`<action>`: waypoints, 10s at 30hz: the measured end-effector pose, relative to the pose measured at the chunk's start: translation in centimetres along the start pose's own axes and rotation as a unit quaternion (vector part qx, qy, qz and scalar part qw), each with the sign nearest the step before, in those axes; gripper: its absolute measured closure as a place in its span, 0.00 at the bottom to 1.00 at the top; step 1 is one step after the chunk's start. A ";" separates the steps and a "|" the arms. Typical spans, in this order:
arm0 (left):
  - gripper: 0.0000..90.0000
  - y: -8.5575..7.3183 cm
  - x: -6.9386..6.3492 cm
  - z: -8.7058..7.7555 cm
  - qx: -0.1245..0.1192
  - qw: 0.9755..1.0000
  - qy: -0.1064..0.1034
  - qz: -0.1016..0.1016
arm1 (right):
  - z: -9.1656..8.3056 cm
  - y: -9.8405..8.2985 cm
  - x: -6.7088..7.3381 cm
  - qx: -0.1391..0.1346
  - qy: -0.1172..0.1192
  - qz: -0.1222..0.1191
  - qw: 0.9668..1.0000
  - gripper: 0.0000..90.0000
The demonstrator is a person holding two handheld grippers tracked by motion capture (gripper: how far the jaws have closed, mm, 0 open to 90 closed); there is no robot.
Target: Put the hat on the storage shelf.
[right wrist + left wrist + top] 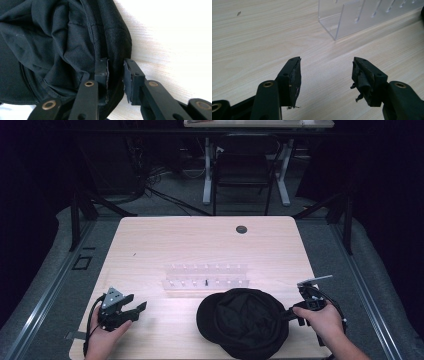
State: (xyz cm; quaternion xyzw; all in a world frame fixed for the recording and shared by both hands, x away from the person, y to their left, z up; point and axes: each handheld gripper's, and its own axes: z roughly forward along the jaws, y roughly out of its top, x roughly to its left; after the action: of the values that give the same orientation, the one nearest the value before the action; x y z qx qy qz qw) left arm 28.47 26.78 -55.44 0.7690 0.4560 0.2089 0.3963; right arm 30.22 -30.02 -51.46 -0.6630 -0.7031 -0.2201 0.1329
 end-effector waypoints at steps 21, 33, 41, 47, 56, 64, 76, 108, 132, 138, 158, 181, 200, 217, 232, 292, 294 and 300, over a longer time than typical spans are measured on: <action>0.45 0.0 0.1 0.0 0.005 1.000 -0.001 0.000 | 0.9 0.3 -0.3 0.040 0.005 0.017 0.999 0.93; 0.45 0.0 0.1 0.1 0.002 1.000 0.002 -0.004 | 0.3 0.1 -1.0 0.035 0.048 0.033 0.998 0.98; 0.45 -0.1 0.1 0.1 0.002 1.000 0.002 -0.006 | -1.1 -0.2 -1.0 0.010 0.103 0.047 0.994 0.98; 0.45 0.0 0.1 0.1 0.003 1.000 -0.002 -0.007 | -2.3 -0.2 -0.6 0.001 0.118 0.044 0.992 0.98; 0.45 0.0 0.1 0.1 0.003 1.000 -0.002 -0.008 | -5.0 0.1 0.8 -0.011 0.123 0.029 0.992 0.98; 0.45 -0.1 0.2 0.0 0.001 1.000 -0.002 -0.009 | -6.6 0.0 2.2 -0.036 0.162 0.029 0.986 0.98; 0.45 -0.1 0.1 0.0 0.003 1.000 -0.001 -0.007 | -8.1 -0.1 3.4 -0.055 0.193 0.023 0.979 0.98; 0.46 -0.1 0.1 0.1 0.002 1.000 0.000 -0.005 | -14.2 0.8 7.5 -0.102 0.244 -0.029 0.964 0.98; 0.46 0.0 0.0 0.2 0.002 1.000 -0.009 -0.006 | -17.0 4.0 10.5 -0.161 0.282 -0.064 0.944 0.98; 0.46 0.0 0.0 0.2 0.003 1.000 -0.010 -0.008 | -17.1 5.1 11.2 -0.166 0.279 -0.067 0.944 0.98; 0.45 0.0 0.1 0.2 0.005 1.000 -0.009 -0.005 | -16.7 8.8 13.7 -0.176 0.267 -0.081 0.944 0.98; 0.46 0.1 0.2 0.2 0.006 1.000 -0.011 -0.004 | -15.5 12.0 15.7 -0.177 0.256 -0.090 0.946 0.98; 0.46 0.1 0.3 0.1 0.006 1.000 -0.014 -0.004 | -13.0 14.1 17.5 -0.170 0.261 -0.093 0.946 0.98; 0.46 0.1 0.2 0.1 0.002 1.000 -0.014 -0.003 | -11.5 14.7 18.4 -0.163 0.257 -0.095 0.948 0.98; 0.46 0.9 -0.4 -0.1 -0.012 1.000 -0.022 0.003 | -10.4 14.6 19.0 -0.155 0.260 -0.097 0.948 0.98; 0.91 12.2 -13.2 3.8 -0.057 0.980 -0.128 0.144 | -7.4 15.0 23.1 -0.139 0.292 -0.120 0.938 0.96; 0.92 12.2 -13.1 3.9 -0.057 0.980 -0.128 0.140 | -7.4 15.0 23.2 -0.139 0.294 -0.120 0.938 0.96; 0.93 12.0 -13.4 3.8 -0.057 0.979 -0.120 0.155 | -7.3 15.0 23.4 -0.133 0.304 -0.123 0.935 0.93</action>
State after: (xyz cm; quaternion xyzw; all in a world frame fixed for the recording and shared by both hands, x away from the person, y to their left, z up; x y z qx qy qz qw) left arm 30.86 10.35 -47.56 0.8259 0.2680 0.1999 0.4540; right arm 42.37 -12.78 -31.95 -0.4845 -0.6696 -0.5172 0.2222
